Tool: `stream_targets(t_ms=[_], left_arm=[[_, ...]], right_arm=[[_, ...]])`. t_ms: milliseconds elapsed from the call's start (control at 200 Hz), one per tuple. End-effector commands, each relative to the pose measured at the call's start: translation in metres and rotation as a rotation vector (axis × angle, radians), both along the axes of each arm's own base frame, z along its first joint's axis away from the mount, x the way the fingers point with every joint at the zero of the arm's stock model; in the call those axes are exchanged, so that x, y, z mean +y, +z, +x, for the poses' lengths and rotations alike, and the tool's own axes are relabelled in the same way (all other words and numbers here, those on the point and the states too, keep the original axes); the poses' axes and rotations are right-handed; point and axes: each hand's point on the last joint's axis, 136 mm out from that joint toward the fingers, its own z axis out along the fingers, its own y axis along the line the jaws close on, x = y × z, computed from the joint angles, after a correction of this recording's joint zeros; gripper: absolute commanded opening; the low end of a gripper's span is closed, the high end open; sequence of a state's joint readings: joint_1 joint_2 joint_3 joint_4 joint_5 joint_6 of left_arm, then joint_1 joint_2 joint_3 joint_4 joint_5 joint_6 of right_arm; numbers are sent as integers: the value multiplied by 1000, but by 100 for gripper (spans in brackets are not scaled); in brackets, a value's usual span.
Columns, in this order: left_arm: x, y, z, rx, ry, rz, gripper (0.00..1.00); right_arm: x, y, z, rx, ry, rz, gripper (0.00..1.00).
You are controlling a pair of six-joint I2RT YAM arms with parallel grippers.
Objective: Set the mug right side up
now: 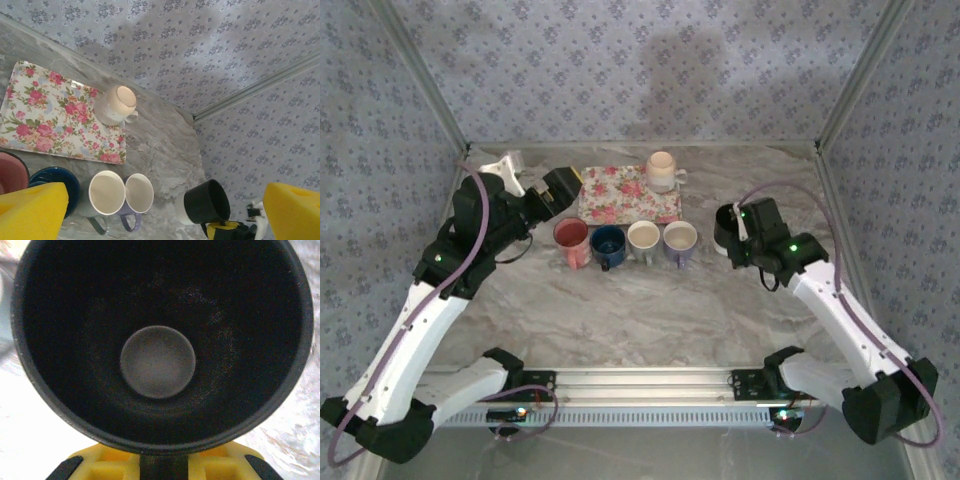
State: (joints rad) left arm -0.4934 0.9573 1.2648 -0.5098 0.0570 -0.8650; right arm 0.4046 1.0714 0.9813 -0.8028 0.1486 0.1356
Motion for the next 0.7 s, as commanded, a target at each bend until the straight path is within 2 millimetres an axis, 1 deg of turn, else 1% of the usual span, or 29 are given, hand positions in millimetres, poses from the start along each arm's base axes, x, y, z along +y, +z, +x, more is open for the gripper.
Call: stream_targets(t_ms=[0, 125, 150, 350, 410, 480, 570, 695], left_arm=[[3, 0, -6, -9, -30, 35, 99], [7, -3, -8, -6, -29, 34, 99], [8, -4, -9, -5, -28, 34, 100], [9, -10, -8, 14, -26, 17, 100], [8, -9, -7, 13, -26, 11, 99], [8, -10, -6, 18, -25, 12, 100], [8, -11, -4, 30, -25, 16, 99], [9, -14, -3, 44, -19, 22, 100]], right_arm=[[-7, -1, 18, -86, 8, -82, 0], [-10, -25, 23, -78, -30, -90, 0], [-8, -24, 30, -111, -34, -89, 0], [-9, -49, 39, -121, -107, -85, 0], [-5, -54, 44, -131, -101, -72, 0], [1, -63, 47, -124, -86, -57, 0], [3, -74, 47, -108, -98, -42, 0], [9, -79, 51, -113, -99, -15, 0]])
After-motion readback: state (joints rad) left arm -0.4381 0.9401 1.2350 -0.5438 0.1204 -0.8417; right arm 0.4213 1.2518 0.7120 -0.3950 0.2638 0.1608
